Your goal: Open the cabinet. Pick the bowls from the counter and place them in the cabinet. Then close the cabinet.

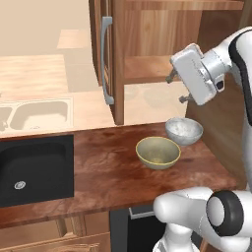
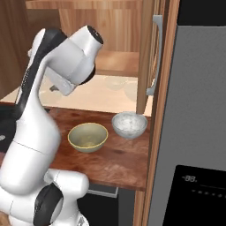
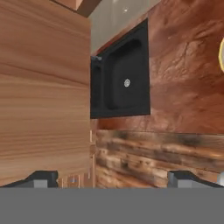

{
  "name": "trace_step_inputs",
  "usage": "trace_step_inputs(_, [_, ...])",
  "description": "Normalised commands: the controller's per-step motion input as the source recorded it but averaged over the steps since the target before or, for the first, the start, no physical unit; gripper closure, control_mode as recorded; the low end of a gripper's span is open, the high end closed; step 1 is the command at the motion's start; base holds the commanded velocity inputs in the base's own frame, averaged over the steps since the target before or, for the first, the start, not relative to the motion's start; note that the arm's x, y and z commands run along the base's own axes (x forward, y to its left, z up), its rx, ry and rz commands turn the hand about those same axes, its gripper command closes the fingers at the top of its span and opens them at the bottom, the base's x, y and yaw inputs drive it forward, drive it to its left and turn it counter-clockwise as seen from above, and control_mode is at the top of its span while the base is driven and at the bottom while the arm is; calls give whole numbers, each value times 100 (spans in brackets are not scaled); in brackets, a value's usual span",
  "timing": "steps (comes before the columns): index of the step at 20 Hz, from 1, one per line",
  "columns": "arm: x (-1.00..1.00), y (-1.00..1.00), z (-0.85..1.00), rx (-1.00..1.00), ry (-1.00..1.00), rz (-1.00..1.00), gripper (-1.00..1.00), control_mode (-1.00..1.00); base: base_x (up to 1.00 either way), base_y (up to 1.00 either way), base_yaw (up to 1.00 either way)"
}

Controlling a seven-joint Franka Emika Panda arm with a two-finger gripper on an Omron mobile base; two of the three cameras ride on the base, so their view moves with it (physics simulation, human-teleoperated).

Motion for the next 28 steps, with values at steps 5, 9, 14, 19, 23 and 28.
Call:
trace_step_inputs(5, [-63,-2,-69,-32,-14,-24,-100,-100,0,0,0])
trace_step_inputs(9, [-47,-1,-72,-25,-9,-28,-100,-100,0,0,0])
trace_step_inputs(14, [-31,-10,-65,-16,0,-28,-100,-100,0,0,0])
trace_step_inputs(19, [-11,-35,-42,0,1,-20,-100,-100,0,0,0])
trace_step_inputs(23, [-2,-32,-26,-2,3,-19,-100,-100,0,0,0])
trace_step_inputs(28, [0,-28,-17,-4,1,-14,-100,-100,0,0,0])
